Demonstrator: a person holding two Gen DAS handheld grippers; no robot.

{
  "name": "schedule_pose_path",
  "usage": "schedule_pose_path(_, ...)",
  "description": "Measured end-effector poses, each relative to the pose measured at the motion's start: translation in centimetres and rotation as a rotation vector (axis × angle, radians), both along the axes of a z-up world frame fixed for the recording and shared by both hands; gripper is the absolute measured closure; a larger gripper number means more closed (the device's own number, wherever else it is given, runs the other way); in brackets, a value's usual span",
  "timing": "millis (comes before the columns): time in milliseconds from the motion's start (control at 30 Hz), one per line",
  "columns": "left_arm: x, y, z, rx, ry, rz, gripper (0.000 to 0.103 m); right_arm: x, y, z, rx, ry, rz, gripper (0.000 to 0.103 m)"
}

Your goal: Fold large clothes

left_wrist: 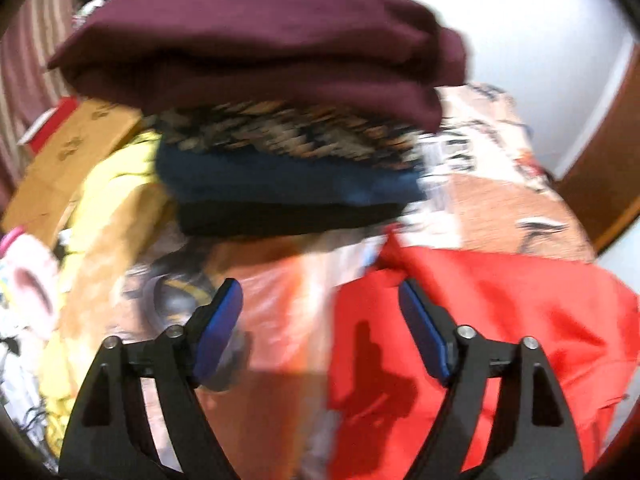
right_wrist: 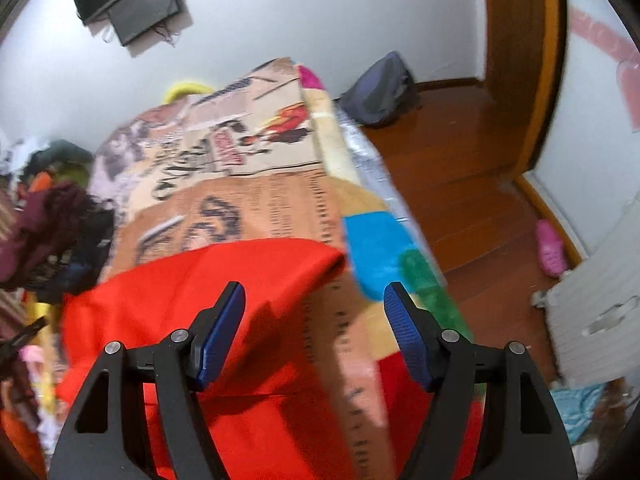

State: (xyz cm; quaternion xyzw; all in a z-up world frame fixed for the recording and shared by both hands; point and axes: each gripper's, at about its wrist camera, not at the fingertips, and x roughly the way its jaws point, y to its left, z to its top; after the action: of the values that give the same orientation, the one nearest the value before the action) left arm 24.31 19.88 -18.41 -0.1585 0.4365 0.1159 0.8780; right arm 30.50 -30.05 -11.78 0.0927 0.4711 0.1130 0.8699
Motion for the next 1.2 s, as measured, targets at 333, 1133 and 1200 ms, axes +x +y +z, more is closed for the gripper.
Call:
schedule_pose_path(333, 4.4, -1.1, -6.7, -0.282, 0.103, -0.028, 0.017, 1.7, 3.0, -6.4, 0.094, 0.203, 0.066, 0.034)
schedule_pose_path(1133, 4.3, -10.3, 2.8, -0.023, -0.089, -0.215, 0.085, 0.4, 4.0, 1.9, 0.183, -0.077, 0.180, 0.088)
schedule_pose_path(1200, 4.6, -10.6, 5.0, -0.002, -0.137, -0.228, 0.085, 0.8, 4.4, 3.0, 0.168, -0.113, 0.189, 0.088)
